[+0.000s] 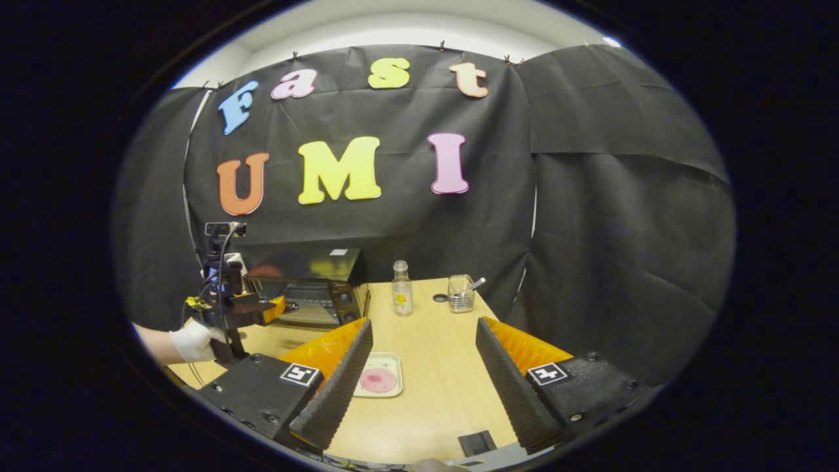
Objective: Open the electric oven with the left hand, put the food in, and close the electric oven.
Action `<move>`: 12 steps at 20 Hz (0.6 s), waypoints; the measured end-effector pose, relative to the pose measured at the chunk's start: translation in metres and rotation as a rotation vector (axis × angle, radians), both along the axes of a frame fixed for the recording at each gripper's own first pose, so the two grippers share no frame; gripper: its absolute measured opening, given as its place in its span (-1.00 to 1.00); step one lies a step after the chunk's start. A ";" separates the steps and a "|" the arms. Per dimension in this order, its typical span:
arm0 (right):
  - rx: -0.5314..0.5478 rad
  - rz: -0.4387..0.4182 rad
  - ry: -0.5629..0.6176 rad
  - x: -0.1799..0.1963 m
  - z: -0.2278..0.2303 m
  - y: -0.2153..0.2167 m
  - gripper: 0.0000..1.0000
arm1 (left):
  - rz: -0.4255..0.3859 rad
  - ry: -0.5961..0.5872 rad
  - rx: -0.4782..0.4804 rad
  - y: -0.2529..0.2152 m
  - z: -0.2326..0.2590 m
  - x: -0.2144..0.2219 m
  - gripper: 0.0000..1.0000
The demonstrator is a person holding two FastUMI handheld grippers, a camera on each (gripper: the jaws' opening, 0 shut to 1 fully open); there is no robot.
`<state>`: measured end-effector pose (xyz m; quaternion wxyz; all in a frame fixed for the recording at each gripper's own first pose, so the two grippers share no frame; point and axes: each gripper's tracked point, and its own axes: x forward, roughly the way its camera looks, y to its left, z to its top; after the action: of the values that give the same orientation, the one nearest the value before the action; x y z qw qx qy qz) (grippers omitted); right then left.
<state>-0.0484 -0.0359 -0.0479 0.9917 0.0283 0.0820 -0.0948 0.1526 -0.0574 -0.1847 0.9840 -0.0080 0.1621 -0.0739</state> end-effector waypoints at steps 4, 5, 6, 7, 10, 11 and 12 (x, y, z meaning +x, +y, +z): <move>-0.001 0.008 0.007 -0.004 -0.004 0.000 1.00 | 0.004 0.017 0.018 0.000 -0.014 -0.018 0.94; 0.000 0.010 0.009 -0.005 -0.004 0.000 0.93 | 0.005 0.023 0.024 0.000 -0.018 -0.022 0.94; 0.002 0.011 0.013 -0.005 -0.007 0.000 1.00 | 0.007 0.029 0.028 -0.001 -0.022 -0.025 0.94; 0.003 0.012 0.017 -0.005 -0.008 0.000 1.00 | 0.008 0.033 0.031 -0.001 -0.026 -0.028 0.94; 0.004 0.010 0.034 -0.007 -0.018 -0.003 1.00 | 0.014 0.050 0.042 -0.001 -0.039 -0.038 0.94; 0.009 0.010 0.039 -0.010 -0.022 -0.004 1.00 | 0.016 0.060 0.047 -0.002 -0.043 -0.040 0.94; 0.014 0.008 0.043 -0.019 -0.029 -0.007 1.00 | 0.019 0.067 0.049 -0.002 -0.049 -0.043 0.94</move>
<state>-0.0670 -0.0429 -0.0766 0.9899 0.0329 0.1039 -0.0906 0.1092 -0.0591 -0.2333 0.9785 0.0120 0.1967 -0.0600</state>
